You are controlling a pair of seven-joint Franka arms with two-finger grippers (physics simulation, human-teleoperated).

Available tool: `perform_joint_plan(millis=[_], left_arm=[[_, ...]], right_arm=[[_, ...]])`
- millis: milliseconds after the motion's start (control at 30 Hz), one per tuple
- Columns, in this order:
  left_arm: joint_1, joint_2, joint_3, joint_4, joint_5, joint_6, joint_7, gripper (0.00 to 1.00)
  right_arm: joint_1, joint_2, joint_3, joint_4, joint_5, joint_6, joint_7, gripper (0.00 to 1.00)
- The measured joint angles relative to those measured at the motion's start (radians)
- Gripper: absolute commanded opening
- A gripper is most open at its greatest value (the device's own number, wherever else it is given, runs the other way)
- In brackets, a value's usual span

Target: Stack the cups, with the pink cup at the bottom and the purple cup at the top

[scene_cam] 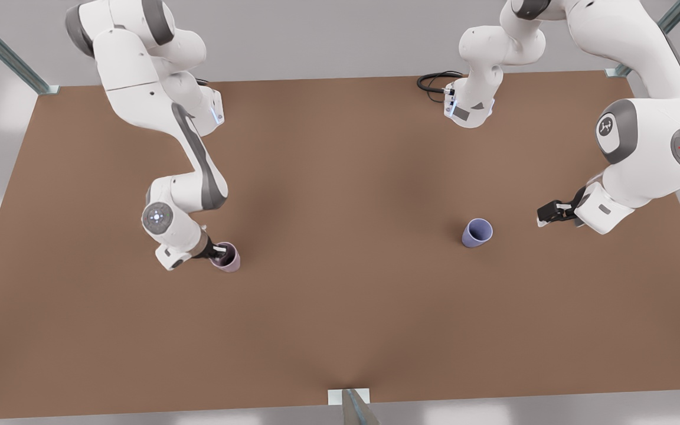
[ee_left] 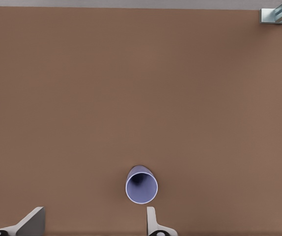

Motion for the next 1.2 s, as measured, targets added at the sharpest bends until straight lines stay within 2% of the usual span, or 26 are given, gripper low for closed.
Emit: perform_joint_plan(millis=[367,500,567,667,733,900,933,1200], left_arm=[[0.0,0.0,0.0,-0.001,0.0,-0.001,0.0,1.0],[-0.012,0.039,-0.002,-0.031,0.0,0.0,-0.003,1.0],[-0.045,0.038,-0.006,-0.111,0.0,0.021,-0.004,1.0],[-0.091,0.016,-0.024,-0.33,-0.001,0.124,-0.006,1.0],[-0.111,0.013,-0.041,-0.422,-0.003,0.205,-0.007,1.0],[-0.101,0.023,-0.047,-0.46,-0.002,0.339,-0.009,1.0],[-0.096,0.025,-0.046,-0.465,-0.002,0.356,-0.009,1.0],[-0.038,0.041,-0.043,-0.582,-0.001,0.462,-0.011,1.0]], right_arm=[[0.323,0.149,0.0,0.245,0.021,-0.001,0.226,0.21],[0.409,0.208,0.0,0.329,0.029,-0.001,0.343,0.21],[0.433,0.225,0.0,0.338,0.03,-0.001,0.397,0.21],[0.445,0.256,0.002,0.342,0.029,0.003,0.469,0.21],[0.458,0.279,0.003,0.342,0.028,0.005,0.511,0.21],[0.465,0.299,0.003,0.343,0.029,0.01,0.598,0.21],[0.466,0.301,0.003,0.343,0.027,0.009,0.614,1.0],[0.465,0.279,0.001,0.344,0.004,-0.001,0.736,1.0]])
